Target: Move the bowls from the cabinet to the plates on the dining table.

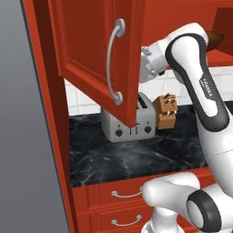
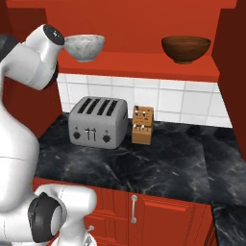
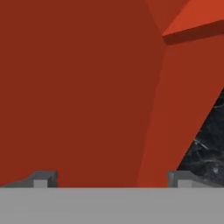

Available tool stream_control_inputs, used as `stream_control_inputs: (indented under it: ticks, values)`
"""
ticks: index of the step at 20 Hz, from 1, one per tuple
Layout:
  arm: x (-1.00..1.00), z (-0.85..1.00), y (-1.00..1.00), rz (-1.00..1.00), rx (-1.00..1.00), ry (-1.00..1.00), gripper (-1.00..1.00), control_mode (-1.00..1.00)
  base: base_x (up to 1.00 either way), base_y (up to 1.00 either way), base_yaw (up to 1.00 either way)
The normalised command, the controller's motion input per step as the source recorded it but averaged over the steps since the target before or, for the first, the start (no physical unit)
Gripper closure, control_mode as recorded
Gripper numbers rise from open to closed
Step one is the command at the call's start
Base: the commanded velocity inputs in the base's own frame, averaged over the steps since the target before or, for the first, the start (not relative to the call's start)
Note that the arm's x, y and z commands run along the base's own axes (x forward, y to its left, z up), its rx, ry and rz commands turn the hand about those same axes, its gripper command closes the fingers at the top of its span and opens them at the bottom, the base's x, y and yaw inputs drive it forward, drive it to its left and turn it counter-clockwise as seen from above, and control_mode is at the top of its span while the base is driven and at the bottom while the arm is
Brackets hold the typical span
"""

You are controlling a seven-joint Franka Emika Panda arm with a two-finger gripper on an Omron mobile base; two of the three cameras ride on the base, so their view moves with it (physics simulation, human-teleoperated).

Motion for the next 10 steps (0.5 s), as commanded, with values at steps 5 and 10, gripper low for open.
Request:
stream_control_inputs:
  ticks: [5,10]
  values:
    - [-0.20,-0.06,0.69,0.10,-0.17,-0.02,-1.00,-1.00,0.00,0.00,0.00]
    - [-0.05,0.00,0.00,0.07,-0.06,-0.04,-1.00,-1.00,0.00,0.00,0.00]
